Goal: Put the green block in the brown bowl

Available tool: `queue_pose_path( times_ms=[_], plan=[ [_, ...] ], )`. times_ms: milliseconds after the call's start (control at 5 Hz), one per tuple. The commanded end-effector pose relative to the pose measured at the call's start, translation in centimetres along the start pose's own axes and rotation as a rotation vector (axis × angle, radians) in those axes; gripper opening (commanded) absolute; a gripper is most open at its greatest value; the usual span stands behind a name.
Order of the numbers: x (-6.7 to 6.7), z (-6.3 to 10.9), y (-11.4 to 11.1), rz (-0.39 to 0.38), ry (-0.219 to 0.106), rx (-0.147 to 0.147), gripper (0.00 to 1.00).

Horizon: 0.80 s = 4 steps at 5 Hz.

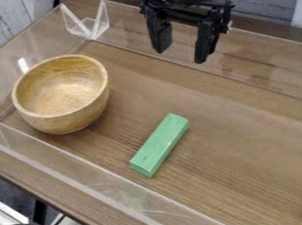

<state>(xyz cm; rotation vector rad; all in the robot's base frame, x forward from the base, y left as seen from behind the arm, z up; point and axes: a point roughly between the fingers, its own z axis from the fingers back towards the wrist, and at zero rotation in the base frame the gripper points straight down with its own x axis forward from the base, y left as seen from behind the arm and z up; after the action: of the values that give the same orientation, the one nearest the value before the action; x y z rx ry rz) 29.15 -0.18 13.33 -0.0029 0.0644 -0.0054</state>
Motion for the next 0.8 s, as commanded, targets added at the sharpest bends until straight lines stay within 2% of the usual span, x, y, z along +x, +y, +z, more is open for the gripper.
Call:
queue_pose_path(
  times_ms=[0,200,400,600],
  plan=[
    [-0.5,-0.9,0.0,-0.01,0.026,0.002,1.0],
    [-2.9,-2.3,0.5,-0.052,0.047,0.004,1.0],
    [-4.6,-3.7,1.2,-0.075,0.043,0.01,1.0],
    [-5.4,-4.8,2.1,-0.085,0.034,0.017,1.0]
  ],
)
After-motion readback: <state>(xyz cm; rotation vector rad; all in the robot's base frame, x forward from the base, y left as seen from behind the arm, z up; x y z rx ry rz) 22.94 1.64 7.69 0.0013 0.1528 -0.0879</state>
